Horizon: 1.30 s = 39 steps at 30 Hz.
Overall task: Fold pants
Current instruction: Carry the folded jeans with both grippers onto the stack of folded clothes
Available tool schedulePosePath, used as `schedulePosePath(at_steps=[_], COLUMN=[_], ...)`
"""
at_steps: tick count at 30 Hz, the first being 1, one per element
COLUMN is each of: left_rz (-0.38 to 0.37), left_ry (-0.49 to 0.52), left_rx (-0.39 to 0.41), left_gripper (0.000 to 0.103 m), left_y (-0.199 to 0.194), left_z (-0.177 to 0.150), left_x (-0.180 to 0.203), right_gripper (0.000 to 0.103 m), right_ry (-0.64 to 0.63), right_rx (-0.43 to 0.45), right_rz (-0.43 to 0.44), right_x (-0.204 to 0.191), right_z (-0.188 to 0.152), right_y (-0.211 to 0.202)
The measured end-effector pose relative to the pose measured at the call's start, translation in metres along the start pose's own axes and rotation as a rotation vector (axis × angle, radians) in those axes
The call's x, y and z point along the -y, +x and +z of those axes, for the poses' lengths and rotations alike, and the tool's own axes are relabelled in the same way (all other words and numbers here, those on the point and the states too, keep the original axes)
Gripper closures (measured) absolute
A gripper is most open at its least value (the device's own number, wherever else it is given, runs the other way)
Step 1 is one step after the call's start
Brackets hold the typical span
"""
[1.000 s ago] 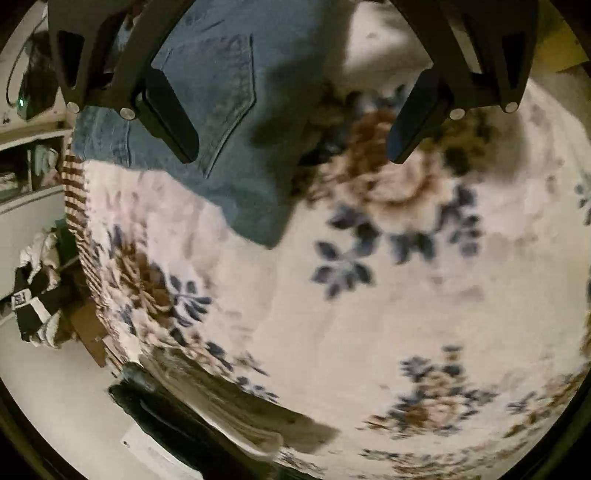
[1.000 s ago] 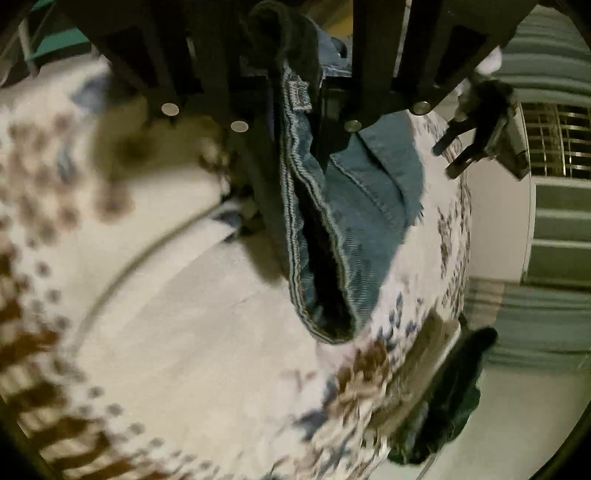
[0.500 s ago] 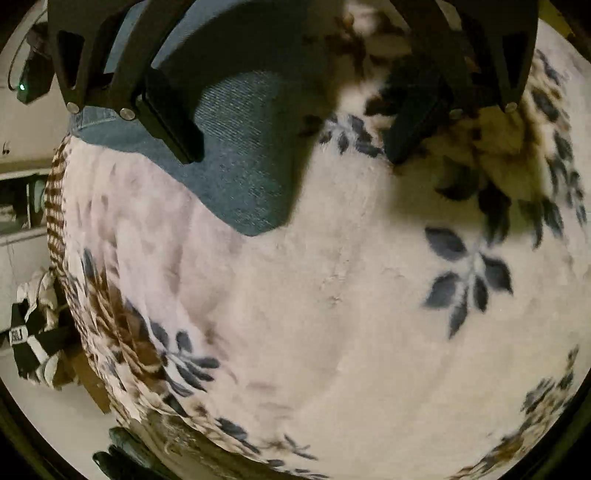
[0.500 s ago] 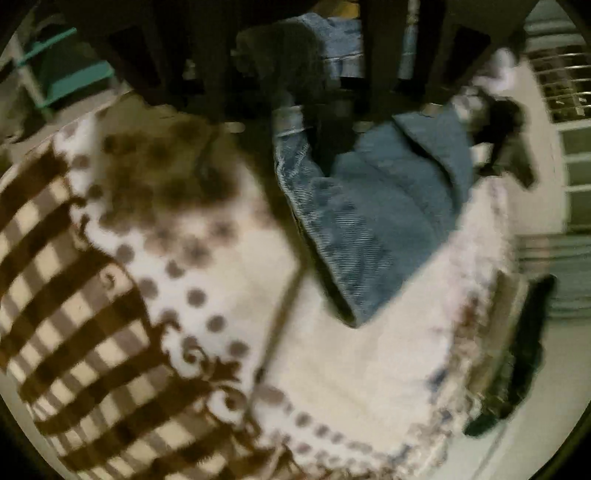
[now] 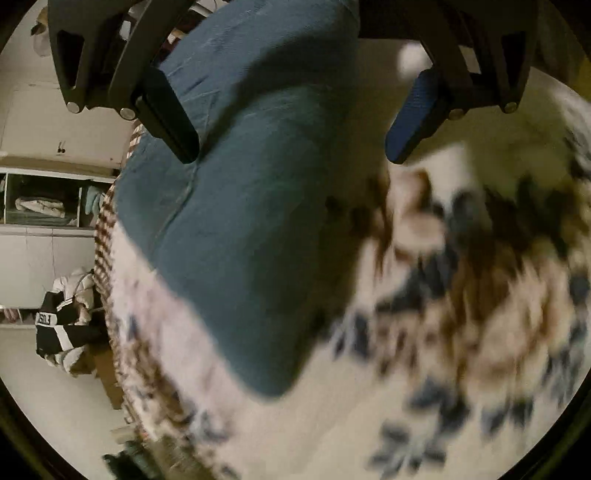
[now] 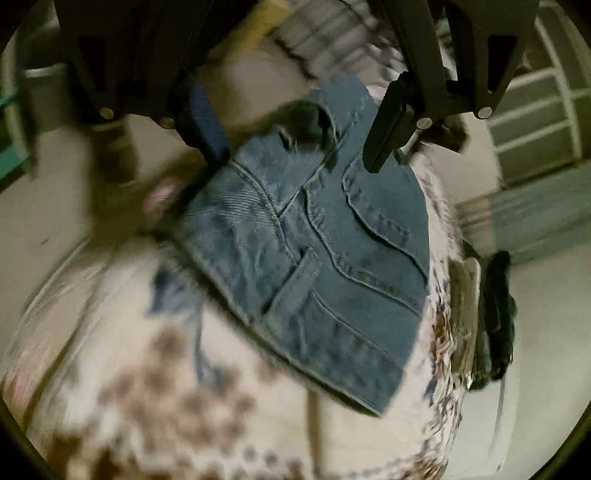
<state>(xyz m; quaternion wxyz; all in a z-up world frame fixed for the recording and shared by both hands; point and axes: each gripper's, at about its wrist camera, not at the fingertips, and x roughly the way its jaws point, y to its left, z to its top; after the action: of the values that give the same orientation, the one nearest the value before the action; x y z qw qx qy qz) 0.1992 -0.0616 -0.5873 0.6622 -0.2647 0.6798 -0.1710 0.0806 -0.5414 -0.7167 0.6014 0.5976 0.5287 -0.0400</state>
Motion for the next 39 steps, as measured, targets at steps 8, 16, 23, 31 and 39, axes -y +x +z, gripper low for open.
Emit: schedulePosePath(at_steps=[8,16,23,31,39], left_rz=[0.008,0.02,-0.001,-0.067,-0.124], left_ry=[0.051,0.078,0.102,0.194,0.208], left_rx=[0.003,0.006,0.001,0.048,0.095], left_gripper=[0.0,0.0,0.0,0.055,0.077], left_y=[0.002,0.009,0.013,0.002,-0.048], left_z=[0.002,0.005,0.012,0.011,-0.006], left_x=[0.008,0.014,0.019,0.037,0.058], right_gripper=[0.024,0.018,0.019,0.062,0.07], right_ry=[0.012,-0.107,-0.143,-0.085,-0.199], right_rx=[0.061,0.055,-0.01,0.073,0.101], right_rz=[0.123,-0.004,0.065,0.071,0.043], right_x=[-0.001,-0.027,-0.036,-0.056,-0.106], right_z=[-0.007,0.004,-0.002,-0.012,-0.029], right_y=[0.019,0.048,0.067,0.073,0.036])
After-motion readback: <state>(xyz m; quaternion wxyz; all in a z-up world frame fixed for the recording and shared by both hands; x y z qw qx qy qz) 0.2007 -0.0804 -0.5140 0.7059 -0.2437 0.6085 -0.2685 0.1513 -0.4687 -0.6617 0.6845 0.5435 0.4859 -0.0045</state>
